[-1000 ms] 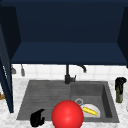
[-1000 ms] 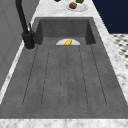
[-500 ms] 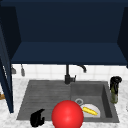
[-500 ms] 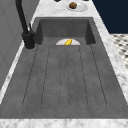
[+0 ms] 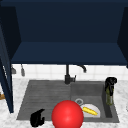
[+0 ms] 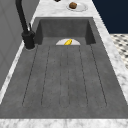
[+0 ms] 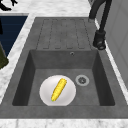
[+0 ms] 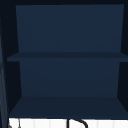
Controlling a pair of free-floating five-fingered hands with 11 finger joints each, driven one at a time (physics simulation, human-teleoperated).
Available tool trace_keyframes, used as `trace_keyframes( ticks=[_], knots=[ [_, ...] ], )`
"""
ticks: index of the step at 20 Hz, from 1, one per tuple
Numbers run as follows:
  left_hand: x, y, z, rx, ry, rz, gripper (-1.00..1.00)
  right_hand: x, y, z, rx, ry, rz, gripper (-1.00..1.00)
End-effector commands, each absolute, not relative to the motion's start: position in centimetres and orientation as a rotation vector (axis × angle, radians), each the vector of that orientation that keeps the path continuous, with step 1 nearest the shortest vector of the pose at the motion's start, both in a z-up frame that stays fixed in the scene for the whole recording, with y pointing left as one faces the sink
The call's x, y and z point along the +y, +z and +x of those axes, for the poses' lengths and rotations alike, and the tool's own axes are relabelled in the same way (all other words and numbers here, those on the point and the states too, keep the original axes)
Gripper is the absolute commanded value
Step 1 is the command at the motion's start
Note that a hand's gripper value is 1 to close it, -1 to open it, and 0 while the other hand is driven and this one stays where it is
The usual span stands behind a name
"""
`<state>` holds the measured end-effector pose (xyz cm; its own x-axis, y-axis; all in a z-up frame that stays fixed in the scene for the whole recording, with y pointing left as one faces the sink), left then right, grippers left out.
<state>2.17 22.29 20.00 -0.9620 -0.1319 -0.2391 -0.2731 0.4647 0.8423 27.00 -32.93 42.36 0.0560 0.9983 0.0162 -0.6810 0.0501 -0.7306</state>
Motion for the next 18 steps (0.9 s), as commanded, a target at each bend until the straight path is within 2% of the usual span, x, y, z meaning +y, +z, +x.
trace_keyframes(
  ticks=[1,18],
  knots=[
    [22.3,20.0,2.2,2.566,1.515,-0.357,0.0,-30.8,43.7,25.4,-0.638,1.411,-0.631,1.0],
    [22.3,20.0,2.2,2.566,1.515,-0.357,0.0,-21.9,51.4,18.7,-0.667,1.401,-0.65,1.0]
  ],
)
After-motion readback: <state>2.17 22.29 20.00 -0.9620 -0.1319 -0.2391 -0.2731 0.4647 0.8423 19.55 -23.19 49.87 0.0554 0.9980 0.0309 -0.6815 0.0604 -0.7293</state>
